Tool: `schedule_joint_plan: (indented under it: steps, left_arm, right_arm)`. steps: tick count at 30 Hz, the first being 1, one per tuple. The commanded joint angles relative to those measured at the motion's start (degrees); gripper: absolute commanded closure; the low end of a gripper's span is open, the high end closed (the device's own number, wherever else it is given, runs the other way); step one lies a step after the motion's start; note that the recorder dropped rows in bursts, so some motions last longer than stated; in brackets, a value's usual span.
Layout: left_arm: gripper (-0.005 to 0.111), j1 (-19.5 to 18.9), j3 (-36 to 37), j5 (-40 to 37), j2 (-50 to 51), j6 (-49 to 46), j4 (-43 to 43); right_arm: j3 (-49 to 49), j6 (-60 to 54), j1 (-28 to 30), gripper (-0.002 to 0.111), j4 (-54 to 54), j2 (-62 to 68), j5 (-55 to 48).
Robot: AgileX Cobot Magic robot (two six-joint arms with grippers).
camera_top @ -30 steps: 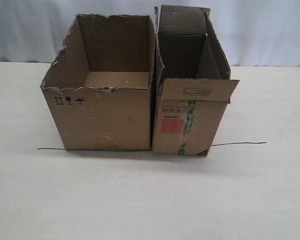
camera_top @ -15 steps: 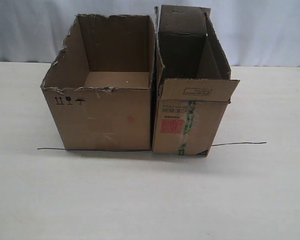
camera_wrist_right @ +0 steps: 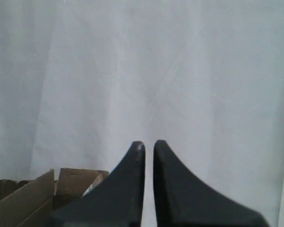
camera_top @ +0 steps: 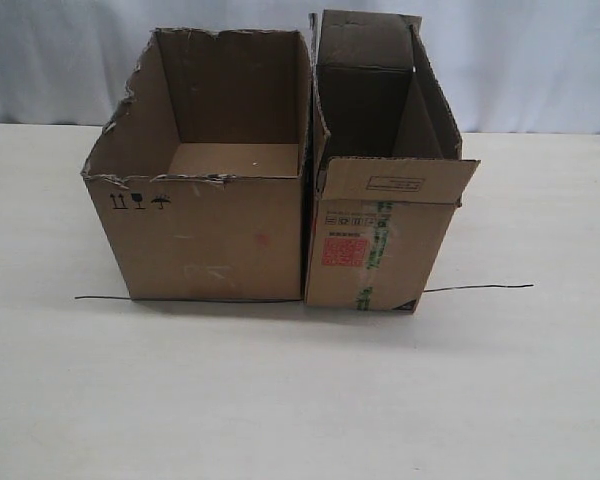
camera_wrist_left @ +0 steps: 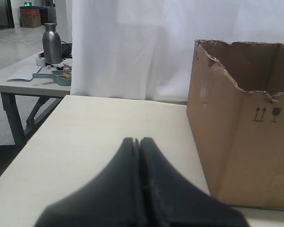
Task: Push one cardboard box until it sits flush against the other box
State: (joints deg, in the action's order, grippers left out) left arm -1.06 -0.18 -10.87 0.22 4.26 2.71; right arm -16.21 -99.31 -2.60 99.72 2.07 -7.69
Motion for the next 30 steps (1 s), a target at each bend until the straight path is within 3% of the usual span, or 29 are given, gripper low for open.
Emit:
schedule_joint_plan:
  steps: [1, 11, 24, 26, 27, 28, 30]
  left_arm:
    - [0.107, 0.46, 0.18, 0.48, -0.22, 0.12, 0.11]
    - [0.107, 0.46, 0.18, 0.47, -0.22, 0.12, 0.11]
    - [0.107, 0.46, 0.18, 0.47, -0.22, 0.12, 0.11]
    - [0.107, 0.46, 0.18, 0.47, -0.22, 0.12, 0.01]
    - [0.107, 0.46, 0.18, 0.31, -0.22, 0.12, 0.01]
    - [0.107, 0.46, 0.18, 0.20, -0.22, 0.12, -0.15]
    - [0.107, 0.46, 0.18, 0.33, -0.22, 0.12, -0.17]
  right_arm:
    - [3.12, -0.60, -4.55, 0.103, 0.22, -2.07, 10.84]
    - [14.45, -0.59, -5.87, 0.103, 0.22, -2.07, 6.71]
    - [15.87, 0.01, -5.87, 0.103, -1.96, -2.07, 10.46]
    - [15.96, 9.08, -5.87, 0.103, -12.91, -2.07, 10.46]
    - [15.96, 21.61, -5.87, 0.103, -26.32, -2.07, 10.74]
    - [16.21, 45.72, -5.87, 0.103, -50.12, -2.07, 11.74]
    - [16.21, 76.23, -5.87, 0.103, -79.12, -2.07, 14.69]
